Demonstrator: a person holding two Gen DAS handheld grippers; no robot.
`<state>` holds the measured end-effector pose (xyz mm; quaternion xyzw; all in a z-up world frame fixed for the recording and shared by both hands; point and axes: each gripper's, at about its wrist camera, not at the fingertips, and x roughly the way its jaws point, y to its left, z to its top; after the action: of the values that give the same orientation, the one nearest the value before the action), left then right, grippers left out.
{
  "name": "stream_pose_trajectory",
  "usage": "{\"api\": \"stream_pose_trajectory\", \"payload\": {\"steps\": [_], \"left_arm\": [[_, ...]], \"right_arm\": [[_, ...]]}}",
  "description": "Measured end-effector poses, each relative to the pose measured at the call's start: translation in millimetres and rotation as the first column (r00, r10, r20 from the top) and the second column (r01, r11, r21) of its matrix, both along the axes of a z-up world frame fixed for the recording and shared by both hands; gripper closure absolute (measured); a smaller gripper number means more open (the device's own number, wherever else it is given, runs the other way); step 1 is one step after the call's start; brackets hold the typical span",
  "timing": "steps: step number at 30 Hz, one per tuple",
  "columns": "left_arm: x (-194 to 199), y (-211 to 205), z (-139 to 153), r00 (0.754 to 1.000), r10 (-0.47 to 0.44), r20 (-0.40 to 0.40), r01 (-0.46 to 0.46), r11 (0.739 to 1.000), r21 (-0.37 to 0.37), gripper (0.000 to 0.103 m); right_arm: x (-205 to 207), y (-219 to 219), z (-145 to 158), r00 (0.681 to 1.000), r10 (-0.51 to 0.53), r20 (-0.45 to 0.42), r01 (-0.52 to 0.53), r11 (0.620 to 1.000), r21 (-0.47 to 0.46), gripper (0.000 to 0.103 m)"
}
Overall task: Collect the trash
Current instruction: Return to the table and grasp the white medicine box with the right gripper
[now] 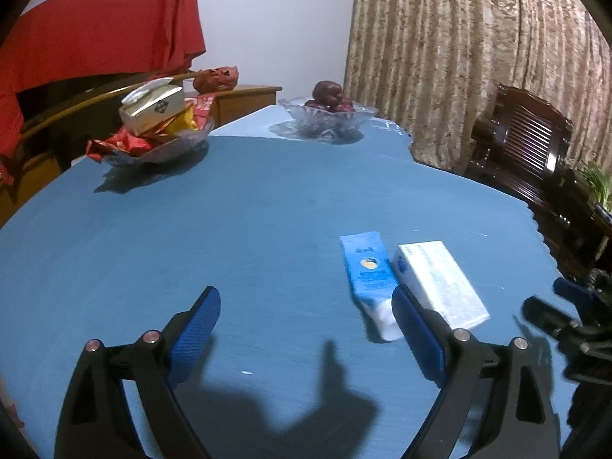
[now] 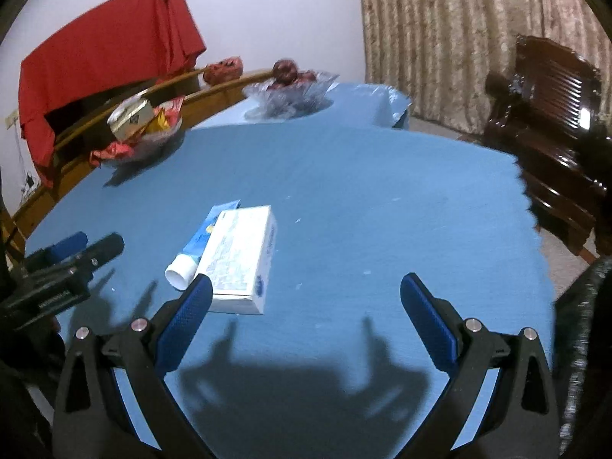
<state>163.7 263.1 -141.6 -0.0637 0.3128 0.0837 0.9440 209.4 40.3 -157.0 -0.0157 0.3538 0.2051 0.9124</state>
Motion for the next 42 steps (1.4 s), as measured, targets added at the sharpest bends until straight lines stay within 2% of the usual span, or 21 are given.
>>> {"api": "stream_pose_trajectory", "payload": {"steps": [6, 12, 24, 32, 38, 39, 42], "left_arm": [[4, 11, -5, 1.0, 0.008, -0.008, -0.008, 1.0, -0.018, 0.014], [6, 15, -9, 1.0, 0.007, -0.016, -0.008, 1.0, -0.026, 0.014], [6, 23, -9, 1.0, 0.025, -0.013, -0.026, 0.999, -0.045, 0.014], [5, 25, -9, 1.0, 0.025, -0.011, -0.026, 0.998, -0.051, 0.014], [4, 28, -7, 0.999, 0.039, -0.012, -0.039, 0.998, -0.053, 0.014], [4, 28, -7, 0.999, 0.041, -0.011, -0.042, 0.998, -0.054, 0.014], [4, 29, -7, 0.999, 0.045, -0.012, -0.046, 0.997, -0.056, 0.014]], "right_arm": [[7, 37, -15, 0.997, 0.065, -0.032, -0.066, 0.996, -0.052, 0.007], [16, 53, -25, 0.996, 0.063, -0.065, -0.069, 0.993, -0.099, 0.007], [19, 67, -23, 0.993, 0.094, -0.069, -0.101, 0.989, -0.105, 0.007], [27, 54, -29, 0.996, 0.029, -0.089, -0.04, 0.991, -0.127, 0.007], [32, 63, -29, 0.995, 0.05, -0.086, -0.06, 0.991, -0.121, 0.007], [34, 66, -30, 0.995, 0.05, -0.086, -0.061, 0.99, -0.126, 0.008], [42, 70, -35, 0.993, 0.044, -0.114, -0.059, 0.99, -0.131, 0.026]]}}
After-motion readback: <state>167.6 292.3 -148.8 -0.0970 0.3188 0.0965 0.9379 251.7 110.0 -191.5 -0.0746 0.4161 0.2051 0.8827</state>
